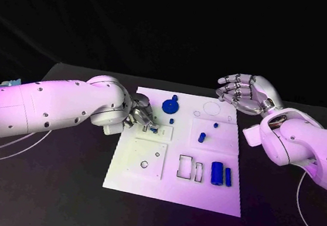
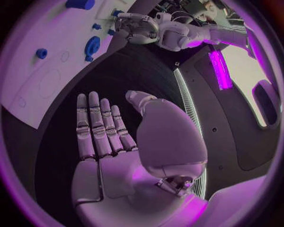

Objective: Assemble the parts on the task board

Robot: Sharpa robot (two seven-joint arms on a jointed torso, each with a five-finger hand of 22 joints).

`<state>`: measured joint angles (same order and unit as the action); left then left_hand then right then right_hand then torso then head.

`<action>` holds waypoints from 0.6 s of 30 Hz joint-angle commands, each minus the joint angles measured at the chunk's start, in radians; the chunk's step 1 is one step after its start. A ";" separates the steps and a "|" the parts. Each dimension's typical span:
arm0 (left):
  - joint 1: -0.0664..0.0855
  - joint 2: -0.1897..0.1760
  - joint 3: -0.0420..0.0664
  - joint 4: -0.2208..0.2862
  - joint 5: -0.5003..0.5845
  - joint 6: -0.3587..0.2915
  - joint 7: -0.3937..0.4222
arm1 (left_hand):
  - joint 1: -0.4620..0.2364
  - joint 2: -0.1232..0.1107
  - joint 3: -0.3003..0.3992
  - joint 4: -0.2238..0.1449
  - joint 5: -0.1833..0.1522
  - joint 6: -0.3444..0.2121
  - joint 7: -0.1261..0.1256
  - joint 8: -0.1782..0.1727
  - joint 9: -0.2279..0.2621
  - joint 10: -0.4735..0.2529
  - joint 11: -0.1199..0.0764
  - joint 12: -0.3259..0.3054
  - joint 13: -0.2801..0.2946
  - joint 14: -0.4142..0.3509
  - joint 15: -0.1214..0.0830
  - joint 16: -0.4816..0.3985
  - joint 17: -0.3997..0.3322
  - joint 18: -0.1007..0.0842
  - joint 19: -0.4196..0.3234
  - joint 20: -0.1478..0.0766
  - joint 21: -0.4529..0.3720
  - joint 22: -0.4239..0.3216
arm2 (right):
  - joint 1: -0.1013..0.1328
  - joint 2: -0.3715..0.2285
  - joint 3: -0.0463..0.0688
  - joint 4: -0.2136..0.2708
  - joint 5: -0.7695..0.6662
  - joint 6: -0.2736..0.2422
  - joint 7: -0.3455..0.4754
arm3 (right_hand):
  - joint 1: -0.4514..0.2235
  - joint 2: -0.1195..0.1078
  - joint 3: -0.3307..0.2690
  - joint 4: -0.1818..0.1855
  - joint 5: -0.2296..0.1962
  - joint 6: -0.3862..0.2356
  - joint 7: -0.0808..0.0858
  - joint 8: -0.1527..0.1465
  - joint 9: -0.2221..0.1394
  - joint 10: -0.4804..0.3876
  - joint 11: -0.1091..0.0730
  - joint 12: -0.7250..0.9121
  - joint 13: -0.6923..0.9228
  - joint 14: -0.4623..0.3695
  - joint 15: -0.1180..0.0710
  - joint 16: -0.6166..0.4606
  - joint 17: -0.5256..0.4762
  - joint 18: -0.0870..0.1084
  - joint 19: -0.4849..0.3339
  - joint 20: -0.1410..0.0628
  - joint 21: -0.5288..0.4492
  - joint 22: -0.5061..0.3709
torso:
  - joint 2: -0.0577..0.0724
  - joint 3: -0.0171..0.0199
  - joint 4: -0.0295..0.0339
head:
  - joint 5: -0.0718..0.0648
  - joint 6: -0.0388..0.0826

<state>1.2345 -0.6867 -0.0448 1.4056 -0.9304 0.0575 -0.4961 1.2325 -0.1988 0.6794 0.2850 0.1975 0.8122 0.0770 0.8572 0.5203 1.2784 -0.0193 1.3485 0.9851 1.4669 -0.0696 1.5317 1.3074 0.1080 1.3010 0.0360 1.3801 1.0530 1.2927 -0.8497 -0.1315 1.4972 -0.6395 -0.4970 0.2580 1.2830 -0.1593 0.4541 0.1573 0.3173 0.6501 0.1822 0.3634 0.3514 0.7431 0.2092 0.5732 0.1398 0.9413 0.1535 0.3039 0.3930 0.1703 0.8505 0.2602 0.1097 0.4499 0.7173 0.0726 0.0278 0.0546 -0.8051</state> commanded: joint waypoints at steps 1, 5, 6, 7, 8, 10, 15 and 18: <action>-0.002 0.004 0.000 0.005 -0.036 -0.006 0.012 | -0.004 0.003 0.181 -0.176 0.002 0.019 -0.022 0.006 0.091 0.003 0.001 0.001 -0.003 0.069 -0.006 -0.004 0.126 -0.010 0.008 0.001 0.005 0.002 | -0.001 0.000 0.000 -0.001 -0.003 -0.004 0.014 | -0.011 0.002 -0.001 -0.003 0.003 -0.003 0.095 0.005 -0.001 -0.003 0.002 0.003 -0.001 -0.003 0.003 -0.006 -0.001 0.011 0.000 0.006 -0.004 -0.001 | 0.001 -0.0001 0.0008 | -0.001 0.000; -0.002 0.007 0.000 0.007 -0.050 0.006 0.011 | -0.004 0.002 0.183 -0.178 0.002 0.019 -0.022 0.006 0.091 0.002 0.001 0.000 -0.005 0.070 -0.006 -0.004 0.127 -0.010 0.009 0.000 0.005 0.003 | -0.002 0.000 0.000 -0.001 -0.003 -0.004 0.014 | -0.011 0.002 -0.001 -0.003 0.003 -0.003 0.095 0.005 -0.001 -0.003 0.002 0.003 -0.001 -0.003 0.003 -0.006 -0.001 0.011 0.000 0.006 -0.004 -0.001 | 0.001 -0.0007 0.0013 | -0.001 -0.002; -0.002 0.007 0.000 0.007 -0.052 0.010 0.011 | -0.004 0.002 0.183 -0.178 0.002 0.019 -0.022 0.006 0.091 0.002 0.001 0.000 -0.005 0.070 -0.006 -0.004 0.127 -0.010 0.009 0.000 0.005 0.003 | -0.002 0.000 0.000 -0.001 -0.003 -0.004 0.013 | -0.011 0.002 -0.001 -0.003 0.003 -0.003 0.095 0.005 -0.001 -0.003 0.002 0.003 -0.001 -0.003 0.003 -0.006 -0.001 0.011 0.000 0.006 -0.004 -0.001 | 0.001 -0.0005 0.0011 | -0.001 -0.002; -0.002 0.008 0.000 0.008 -0.054 0.015 0.010 | -0.004 0.001 0.185 -0.180 0.002 0.019 -0.022 0.006 0.091 0.002 0.001 0.000 -0.006 0.070 -0.006 -0.004 0.127 -0.010 0.009 0.000 0.006 0.004 | -0.002 0.000 0.000 -0.001 -0.003 -0.004 0.013 | -0.013 0.003 -0.001 -0.002 0.005 -0.003 0.095 0.005 -0.002 -0.003 0.002 0.003 -0.002 -0.002 0.004 -0.007 -0.002 0.011 0.001 0.006 -0.005 -0.002 | 0.001 -0.0005 0.0010 | -0.001 -0.002; -0.002 0.008 0.000 0.008 -0.055 0.019 0.010 | -0.004 0.001 0.185 -0.180 0.002 0.019 -0.022 0.006 0.091 0.002 0.001 0.000 -0.006 0.070 -0.006 -0.004 0.127 -0.010 0.009 0.000 0.006 0.004 | -0.002 0.000 0.000 -0.001 -0.003 -0.004 0.013 | -0.013 0.003 -0.002 -0.002 0.005 -0.003 0.095 0.005 -0.002 -0.003 0.002 0.003 -0.002 -0.002 0.004 -0.007 -0.002 0.011 0.001 0.006 -0.005 -0.002 | 0.001 -0.0003 0.0006 | -0.001 -0.002; -0.002 0.008 0.000 0.008 -0.057 0.026 0.008 | -0.004 0.000 0.187 -0.182 0.002 0.019 -0.022 0.006 0.091 0.002 0.000 0.000 -0.005 0.070 -0.007 -0.004 0.127 -0.010 0.009 0.000 0.005 0.003 | -0.003 0.000 0.000 -0.002 -0.003 -0.004 0.013 | -0.013 0.003 -0.002 -0.002 0.005 -0.003 0.095 0.005 -0.002 -0.003 0.002 0.003 -0.002 -0.002 0.004 -0.007 -0.002 0.011 0.001 0.006 -0.005 -0.002 | 0.001 0.0000 0.0001 | -0.001 -0.003; -0.002 0.010 0.001 0.004 -0.062 0.033 0.005 | -0.004 -0.001 0.189 -0.184 0.002 0.019 -0.022 0.006 0.091 0.004 0.000 0.001 -0.002 0.070 -0.007 -0.003 0.130 -0.011 0.010 0.000 0.006 0.005 | -0.003 0.000 0.000 -0.002 -0.003 -0.003 0.013 | -0.013 0.003 -0.002 -0.002 0.005 -0.003 0.095 0.005 -0.002 -0.003 0.002 0.003 -0.002 -0.002 0.004 -0.007 -0.002 0.011 0.001 0.006 -0.005 -0.002 | 0.001 -0.0005 0.0013 | -0.003 -0.004; -0.002 0.013 0.001 0.000 -0.072 0.035 0.003 | -0.004 -0.001 0.189 -0.184 0.002 0.019 -0.022 0.006 0.091 0.004 0.000 0.001 -0.002 0.070 -0.007 -0.003 0.129 -0.011 0.010 0.000 0.006 0.005 | -0.004 0.000 0.000 -0.002 -0.003 -0.003 0.013 | -0.014 0.003 -0.002 -0.001 0.006 -0.004 0.095 0.005 -0.002 -0.003 0.002 0.004 -0.003 -0.002 0.004 -0.008 -0.002 0.011 0.002 0.006 -0.006 -0.004 | 0.001 -0.0005 0.0015 | -0.003 -0.004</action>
<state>1.2330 -0.6768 -0.0436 1.4074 -0.9794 0.0685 -0.4956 1.2234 -0.2080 0.7040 0.2604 0.1948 0.8145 0.0748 0.8561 0.5209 1.2782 -0.0192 1.3484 0.9826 1.4669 -0.0696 1.5317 1.3074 0.1082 1.3045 0.0324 1.3798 1.0572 1.2898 -0.8500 -0.1317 1.4956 -0.6394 -0.4976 0.2608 1.2790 -0.1553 0.4541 0.1574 0.3173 0.6501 0.1822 0.3634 0.3506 0.7431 0.2091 0.5732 0.1372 0.9413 0.1535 0.3002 0.3916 0.1703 0.8517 0.2613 0.1098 0.4472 0.7181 0.0722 0.0285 0.0516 -0.8089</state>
